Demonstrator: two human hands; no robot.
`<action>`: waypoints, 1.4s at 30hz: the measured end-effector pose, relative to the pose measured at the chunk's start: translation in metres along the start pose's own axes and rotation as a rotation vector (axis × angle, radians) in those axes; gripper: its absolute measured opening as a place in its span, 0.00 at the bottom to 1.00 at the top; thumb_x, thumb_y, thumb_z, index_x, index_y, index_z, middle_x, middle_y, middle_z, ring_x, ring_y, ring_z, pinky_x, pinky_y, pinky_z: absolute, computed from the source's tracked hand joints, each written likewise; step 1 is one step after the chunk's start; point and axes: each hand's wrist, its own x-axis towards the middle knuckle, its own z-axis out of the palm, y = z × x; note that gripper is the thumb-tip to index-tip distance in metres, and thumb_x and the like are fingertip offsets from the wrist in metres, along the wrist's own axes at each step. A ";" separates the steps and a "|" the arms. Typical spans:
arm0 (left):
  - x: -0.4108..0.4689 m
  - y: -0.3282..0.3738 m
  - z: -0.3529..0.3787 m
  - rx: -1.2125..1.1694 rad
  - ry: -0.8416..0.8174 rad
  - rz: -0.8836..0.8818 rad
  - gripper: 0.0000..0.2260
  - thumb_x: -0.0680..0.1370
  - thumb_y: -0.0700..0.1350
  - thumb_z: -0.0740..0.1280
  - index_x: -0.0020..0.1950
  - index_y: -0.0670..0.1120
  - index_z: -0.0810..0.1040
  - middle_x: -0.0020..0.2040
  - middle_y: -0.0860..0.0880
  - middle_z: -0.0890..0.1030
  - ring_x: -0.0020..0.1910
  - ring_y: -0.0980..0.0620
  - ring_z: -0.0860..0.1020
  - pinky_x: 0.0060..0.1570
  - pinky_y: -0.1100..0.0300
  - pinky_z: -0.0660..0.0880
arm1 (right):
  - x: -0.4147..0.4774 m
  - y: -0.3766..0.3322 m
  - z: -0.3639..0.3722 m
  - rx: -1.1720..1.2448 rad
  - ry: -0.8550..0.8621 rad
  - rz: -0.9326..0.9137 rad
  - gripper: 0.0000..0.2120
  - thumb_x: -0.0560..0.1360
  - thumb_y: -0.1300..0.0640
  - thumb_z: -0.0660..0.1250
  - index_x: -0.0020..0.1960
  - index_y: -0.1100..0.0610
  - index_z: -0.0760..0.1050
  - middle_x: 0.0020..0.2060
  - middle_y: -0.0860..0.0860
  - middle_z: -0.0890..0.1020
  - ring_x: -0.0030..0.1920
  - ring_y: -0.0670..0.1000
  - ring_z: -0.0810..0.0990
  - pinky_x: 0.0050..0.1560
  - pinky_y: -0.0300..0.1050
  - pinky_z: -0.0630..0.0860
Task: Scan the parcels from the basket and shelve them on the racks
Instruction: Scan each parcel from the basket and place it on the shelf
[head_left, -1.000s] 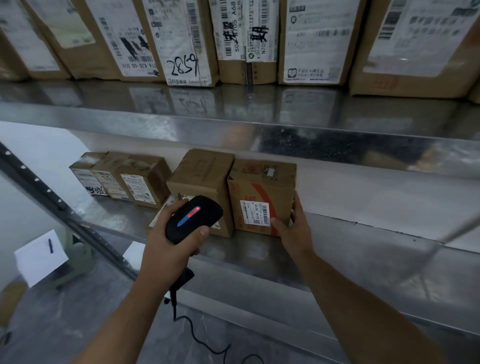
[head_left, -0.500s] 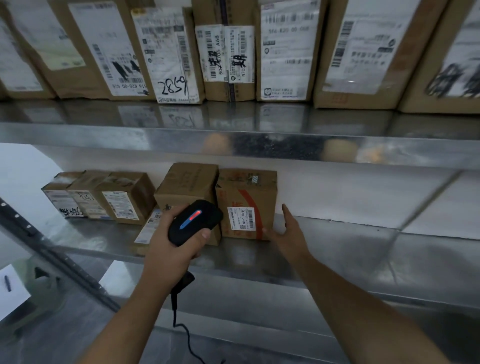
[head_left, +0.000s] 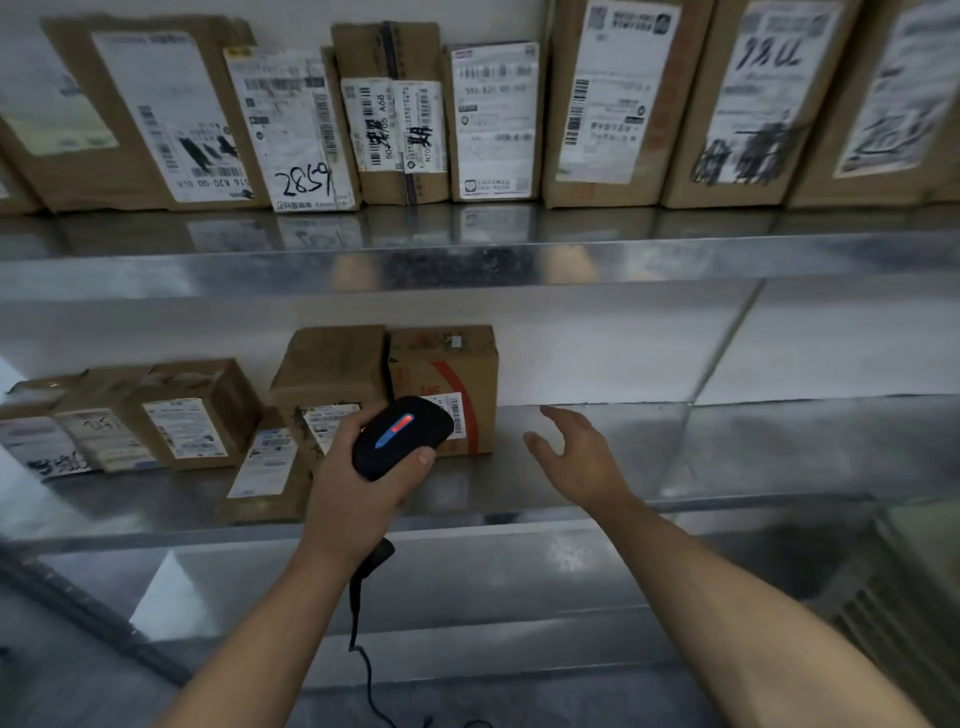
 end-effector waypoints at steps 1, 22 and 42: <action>-0.002 0.001 0.002 -0.007 -0.010 0.003 0.28 0.63 0.61 0.78 0.61 0.62 0.75 0.51 0.66 0.81 0.50 0.59 0.82 0.50 0.46 0.82 | -0.007 0.000 -0.005 -0.015 0.013 -0.002 0.27 0.81 0.44 0.63 0.77 0.54 0.67 0.75 0.53 0.70 0.75 0.53 0.67 0.72 0.45 0.63; -0.074 0.023 0.171 -0.089 -0.506 0.011 0.27 0.66 0.53 0.76 0.63 0.58 0.74 0.54 0.49 0.82 0.42 0.47 0.81 0.34 0.64 0.78 | -0.182 0.108 -0.128 -0.220 0.292 0.331 0.29 0.81 0.43 0.63 0.78 0.52 0.64 0.78 0.55 0.64 0.78 0.55 0.61 0.76 0.54 0.60; -0.196 0.062 0.468 -0.029 -0.836 0.017 0.31 0.60 0.63 0.77 0.62 0.64 0.76 0.52 0.63 0.83 0.48 0.52 0.83 0.54 0.41 0.82 | -0.338 0.325 -0.300 -0.083 0.516 0.693 0.28 0.81 0.42 0.62 0.78 0.51 0.65 0.77 0.50 0.65 0.77 0.50 0.61 0.76 0.50 0.60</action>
